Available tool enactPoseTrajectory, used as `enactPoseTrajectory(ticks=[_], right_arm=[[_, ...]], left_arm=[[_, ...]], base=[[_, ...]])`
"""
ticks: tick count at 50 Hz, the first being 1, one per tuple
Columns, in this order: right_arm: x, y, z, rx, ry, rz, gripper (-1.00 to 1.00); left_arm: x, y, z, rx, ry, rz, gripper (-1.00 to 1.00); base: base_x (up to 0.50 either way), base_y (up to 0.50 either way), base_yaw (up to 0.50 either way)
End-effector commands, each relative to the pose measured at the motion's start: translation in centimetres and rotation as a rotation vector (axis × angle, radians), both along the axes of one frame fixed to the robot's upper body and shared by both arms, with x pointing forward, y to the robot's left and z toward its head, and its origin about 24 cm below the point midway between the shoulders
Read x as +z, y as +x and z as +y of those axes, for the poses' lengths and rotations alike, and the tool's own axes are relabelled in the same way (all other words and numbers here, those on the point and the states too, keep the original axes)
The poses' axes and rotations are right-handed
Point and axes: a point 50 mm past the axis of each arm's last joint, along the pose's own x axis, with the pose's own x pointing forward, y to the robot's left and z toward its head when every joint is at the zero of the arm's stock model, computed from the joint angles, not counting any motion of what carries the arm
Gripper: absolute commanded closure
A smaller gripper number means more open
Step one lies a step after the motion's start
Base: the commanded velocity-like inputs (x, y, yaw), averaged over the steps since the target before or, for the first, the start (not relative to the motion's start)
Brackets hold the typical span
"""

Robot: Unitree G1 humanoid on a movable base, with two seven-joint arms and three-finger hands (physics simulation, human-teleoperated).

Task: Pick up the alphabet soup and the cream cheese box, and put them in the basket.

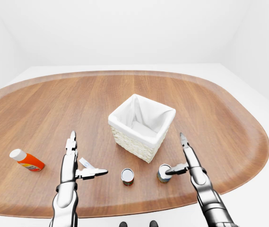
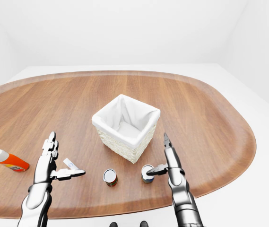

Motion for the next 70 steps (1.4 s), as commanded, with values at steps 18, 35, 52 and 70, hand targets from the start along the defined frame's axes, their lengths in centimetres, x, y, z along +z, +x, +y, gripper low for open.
enactPoseTrajectory(ticks=[18, 35, 52, 70], right_arm=[[-1.4, -1.4, 0.7, 0.045, -0.103, 0.060, -1.00], [-2.2, -0.3, 1.1, 0.074, -0.199, 0.135, -1.00], [-4.4, -0.5, 1.4, 0.079, -0.309, 0.243, -1.00], [-5.1, 0.0, 1.3, 0.092, -0.357, 0.337, -1.00]], left_arm=[[0.2, 0.0, 0.1, 0.002, -0.027, -0.002, -1.00], [0.3, 0.1, 0.2, 0.003, -0.041, -0.005, -1.00], [0.4, 0.1, 0.3, 0.004, -0.049, -0.009, -1.00], [0.4, 0.2, 0.6, 0.006, -0.078, -0.010, -1.00]], base=[[0.00, 0.00, 0.00], [0.00, 0.00, 0.00], [0.00, 0.00, 0.00], [0.00, 0.00, 0.00]])
